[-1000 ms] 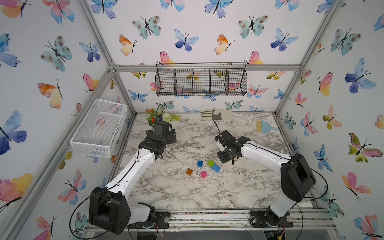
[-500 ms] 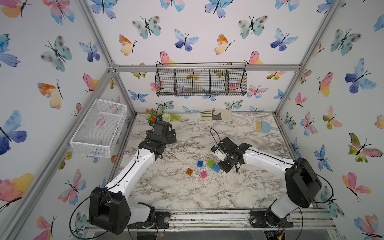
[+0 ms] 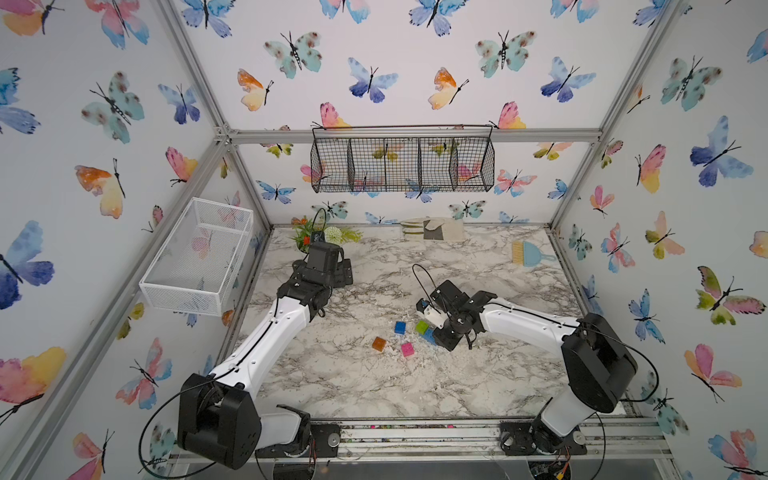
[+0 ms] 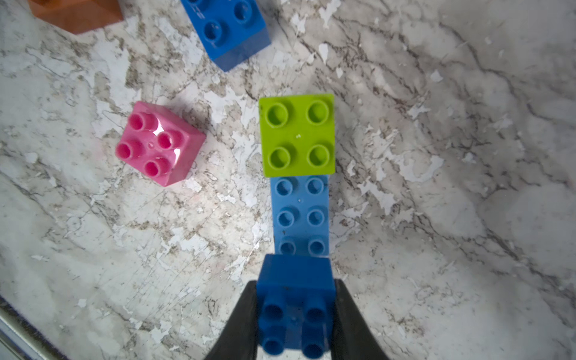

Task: Assemble the letter y with lego
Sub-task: Assemble the lego brick with the lego brick.

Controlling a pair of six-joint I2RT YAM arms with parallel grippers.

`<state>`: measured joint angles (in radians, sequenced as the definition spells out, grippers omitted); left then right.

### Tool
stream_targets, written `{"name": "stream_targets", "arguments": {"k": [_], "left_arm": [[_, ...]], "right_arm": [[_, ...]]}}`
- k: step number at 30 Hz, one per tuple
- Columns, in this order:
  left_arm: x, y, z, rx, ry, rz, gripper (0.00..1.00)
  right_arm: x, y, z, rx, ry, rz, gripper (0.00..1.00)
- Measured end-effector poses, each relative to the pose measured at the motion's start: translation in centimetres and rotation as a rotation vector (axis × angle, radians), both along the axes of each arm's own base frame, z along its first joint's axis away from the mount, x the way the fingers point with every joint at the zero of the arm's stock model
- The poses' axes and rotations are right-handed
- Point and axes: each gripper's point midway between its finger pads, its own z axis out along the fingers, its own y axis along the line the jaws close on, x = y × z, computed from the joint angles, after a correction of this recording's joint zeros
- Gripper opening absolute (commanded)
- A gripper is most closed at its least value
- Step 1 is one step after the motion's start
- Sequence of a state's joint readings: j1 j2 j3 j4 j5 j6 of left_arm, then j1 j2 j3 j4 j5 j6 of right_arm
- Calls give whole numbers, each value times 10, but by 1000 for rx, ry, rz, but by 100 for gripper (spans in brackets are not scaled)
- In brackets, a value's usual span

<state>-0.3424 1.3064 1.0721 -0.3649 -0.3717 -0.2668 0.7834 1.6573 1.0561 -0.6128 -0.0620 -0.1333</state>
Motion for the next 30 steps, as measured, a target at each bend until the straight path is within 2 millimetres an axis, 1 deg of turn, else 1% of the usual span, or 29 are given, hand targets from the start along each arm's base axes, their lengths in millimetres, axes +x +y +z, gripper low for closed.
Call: {"name": "stream_targets", "arguments": {"k": [8,19,25,30], "left_arm": [[0,0,0,0,0,0,98],[0,0,0,-2,0,1,99],[0,0,0,-4,0,1,99],[0,-1,0,-6,1,-1,99]], "right_arm": [[-3,0,-9,-12,23,10,6],[3,2,-10,-18,0,23,7],[4,2,-14,-29,2,30,6],[4,2,-14,-29,3,33,2]]}}
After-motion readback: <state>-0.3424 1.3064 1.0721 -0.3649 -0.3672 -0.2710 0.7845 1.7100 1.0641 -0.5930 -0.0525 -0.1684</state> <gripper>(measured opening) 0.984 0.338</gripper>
